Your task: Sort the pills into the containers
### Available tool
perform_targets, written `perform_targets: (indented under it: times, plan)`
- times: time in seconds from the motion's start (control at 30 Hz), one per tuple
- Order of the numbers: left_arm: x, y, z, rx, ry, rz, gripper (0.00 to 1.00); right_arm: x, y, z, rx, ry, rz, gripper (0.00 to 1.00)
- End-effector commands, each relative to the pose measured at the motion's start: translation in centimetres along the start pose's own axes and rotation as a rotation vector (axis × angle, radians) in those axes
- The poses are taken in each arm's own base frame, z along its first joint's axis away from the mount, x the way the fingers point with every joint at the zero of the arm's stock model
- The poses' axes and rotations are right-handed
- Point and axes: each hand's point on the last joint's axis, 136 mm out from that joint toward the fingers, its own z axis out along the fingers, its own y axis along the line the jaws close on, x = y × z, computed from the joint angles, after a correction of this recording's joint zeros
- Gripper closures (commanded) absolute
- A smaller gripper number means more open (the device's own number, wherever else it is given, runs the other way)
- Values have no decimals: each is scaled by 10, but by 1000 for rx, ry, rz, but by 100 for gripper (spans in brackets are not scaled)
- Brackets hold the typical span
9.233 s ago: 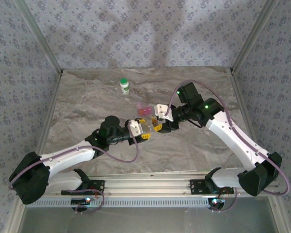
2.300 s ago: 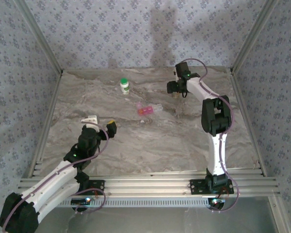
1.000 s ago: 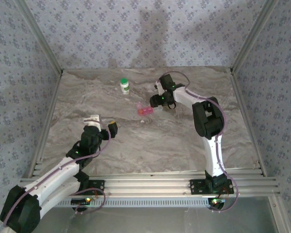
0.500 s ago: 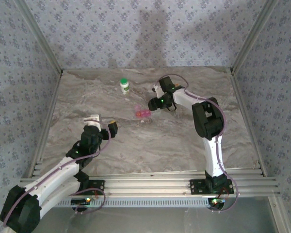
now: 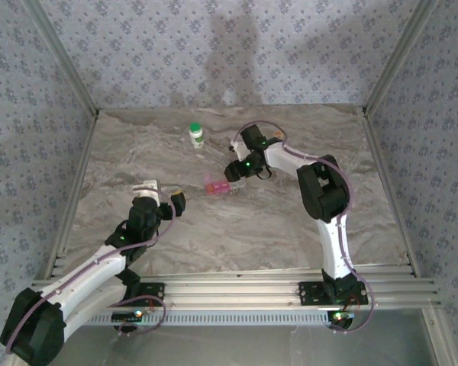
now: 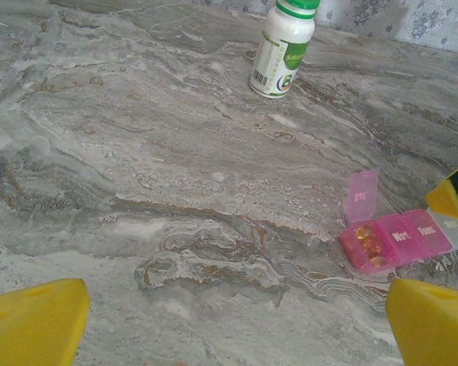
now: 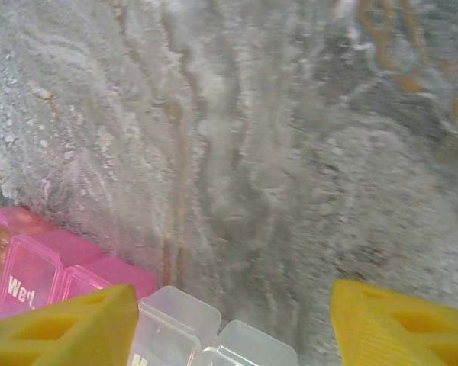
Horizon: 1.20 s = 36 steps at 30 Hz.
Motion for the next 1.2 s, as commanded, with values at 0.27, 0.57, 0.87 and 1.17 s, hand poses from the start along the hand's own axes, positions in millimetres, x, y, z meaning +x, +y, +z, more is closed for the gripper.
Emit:
perform_targets:
  times: [0.27,0.57,0.87,1.17]
  plan:
    - [-16,-5,0,14,-38,-11,1,-18,11,-45,66,-99,94,25]
    - [-14,-7,1,23,-29,-11,1,6,14,-23,17,-50,122,26]
    - [-14,-6,1,18,-28,-8,1,15,18,-4,-17,-4,117,29]
    - [-12,-4,11,-3,20,-46,1,36,14,10,2,61,111,35]
